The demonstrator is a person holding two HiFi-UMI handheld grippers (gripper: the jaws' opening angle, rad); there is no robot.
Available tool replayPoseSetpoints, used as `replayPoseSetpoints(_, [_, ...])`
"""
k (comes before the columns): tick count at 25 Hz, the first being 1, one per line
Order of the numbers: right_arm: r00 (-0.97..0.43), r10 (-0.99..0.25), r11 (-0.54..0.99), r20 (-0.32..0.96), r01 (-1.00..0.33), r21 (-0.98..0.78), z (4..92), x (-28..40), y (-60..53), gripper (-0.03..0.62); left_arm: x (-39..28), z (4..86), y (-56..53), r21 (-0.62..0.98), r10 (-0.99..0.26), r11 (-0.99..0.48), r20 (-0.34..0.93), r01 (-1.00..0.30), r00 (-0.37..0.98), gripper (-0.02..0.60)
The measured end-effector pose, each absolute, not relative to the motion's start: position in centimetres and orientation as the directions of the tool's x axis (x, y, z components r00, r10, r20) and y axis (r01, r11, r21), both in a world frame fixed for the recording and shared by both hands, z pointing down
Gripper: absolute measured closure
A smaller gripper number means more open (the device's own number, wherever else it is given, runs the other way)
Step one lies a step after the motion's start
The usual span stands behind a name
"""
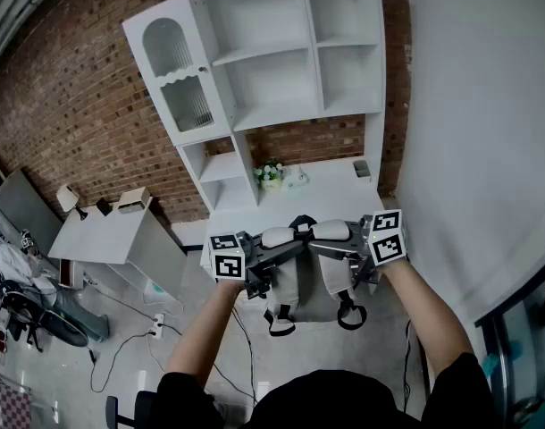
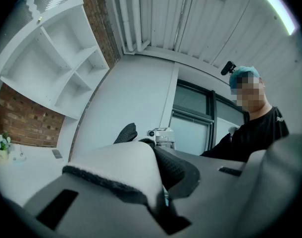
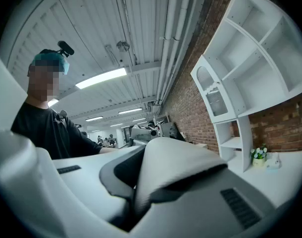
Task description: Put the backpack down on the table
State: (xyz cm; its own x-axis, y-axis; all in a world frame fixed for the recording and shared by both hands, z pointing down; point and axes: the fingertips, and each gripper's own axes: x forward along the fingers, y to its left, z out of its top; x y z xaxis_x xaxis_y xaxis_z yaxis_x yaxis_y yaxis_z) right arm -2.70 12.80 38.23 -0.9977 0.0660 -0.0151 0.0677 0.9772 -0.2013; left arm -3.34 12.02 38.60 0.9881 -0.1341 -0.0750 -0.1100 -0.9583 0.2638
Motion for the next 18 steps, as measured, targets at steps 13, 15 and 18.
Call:
replayPoseSetpoints(13, [-0.996, 0.082, 0.964, -0.026, 0.086, -0.251, 36.3, -1.1, 14.1, 0.551, -1.8, 36.9, 13.5, 0.280, -0.147, -0.953, -0.093, -0.116, 0.985, 0.532])
replayPoseSetpoints(15, [-0.995, 0.091, 0.963, -0.029, 0.096, -0.252, 36.6, 0.9, 13.1, 0.551, 0.2, 37.2, 12.6, 0.284, -0.161, -0.950, -0.094, -0.128, 0.982, 0.532])
replayPoseSetpoints(18, [-0.994, 0.106, 0.962, -0.037, 0.112, -0.249, 37.4, 4.1, 11.6, 0.551, 3.3, 38.1, 11.2, 0.283, -0.175, -0.948, -0.088, -0.144, 0.981, 0.532])
